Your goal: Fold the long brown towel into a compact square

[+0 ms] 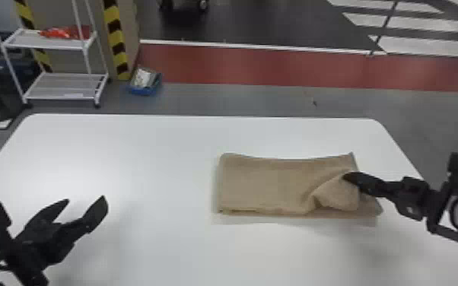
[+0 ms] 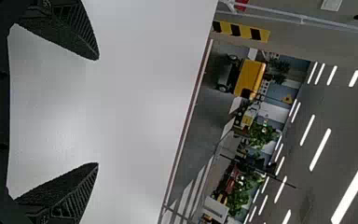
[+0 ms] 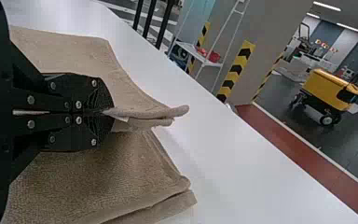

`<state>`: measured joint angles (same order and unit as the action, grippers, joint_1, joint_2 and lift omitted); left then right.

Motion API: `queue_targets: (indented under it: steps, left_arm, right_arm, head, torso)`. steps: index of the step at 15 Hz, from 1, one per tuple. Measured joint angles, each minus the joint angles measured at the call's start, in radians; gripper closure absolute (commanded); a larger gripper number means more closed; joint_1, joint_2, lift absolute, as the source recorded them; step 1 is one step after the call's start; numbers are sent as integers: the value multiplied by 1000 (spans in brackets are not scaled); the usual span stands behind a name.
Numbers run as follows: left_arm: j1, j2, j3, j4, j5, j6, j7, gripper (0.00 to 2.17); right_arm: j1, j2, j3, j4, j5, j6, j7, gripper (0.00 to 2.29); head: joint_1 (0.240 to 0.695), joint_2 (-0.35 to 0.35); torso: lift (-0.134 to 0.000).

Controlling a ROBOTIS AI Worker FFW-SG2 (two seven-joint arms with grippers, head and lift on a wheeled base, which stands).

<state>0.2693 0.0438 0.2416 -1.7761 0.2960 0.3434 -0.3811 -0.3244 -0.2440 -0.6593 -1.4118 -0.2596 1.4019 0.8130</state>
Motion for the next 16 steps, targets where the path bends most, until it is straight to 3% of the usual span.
queue_targets:
  steps: [3, 6, 11, 16]
  left_arm:
    - [-8, -1, -2, 7, -5, 0, 0, 70]
    - [-4, 1, 8, 4, -6, 1, -1, 73]
    - [-1, 1, 8, 6, -6, -3, -2, 73]
    - [-2, 1, 8, 7, -9, -3, -1, 73]
  right_arm:
    - [3, 19, 20, -62, -27, 56, 7, 1649]
    - [-15, 20, -34, -129, -71, 122, 20, 1649]
    - [4, 2, -32, 10, -46, -46, -2, 1649]
    - [-6, 6, -8, 24, -37, -55, 0, 1649]
  head:
    - [695, -89]
    - [695, -81]
    - [695, -112]
    - [695, -105]
  torso:
    - [-120]
    - [-120]
    - [-120]
    - [-120]
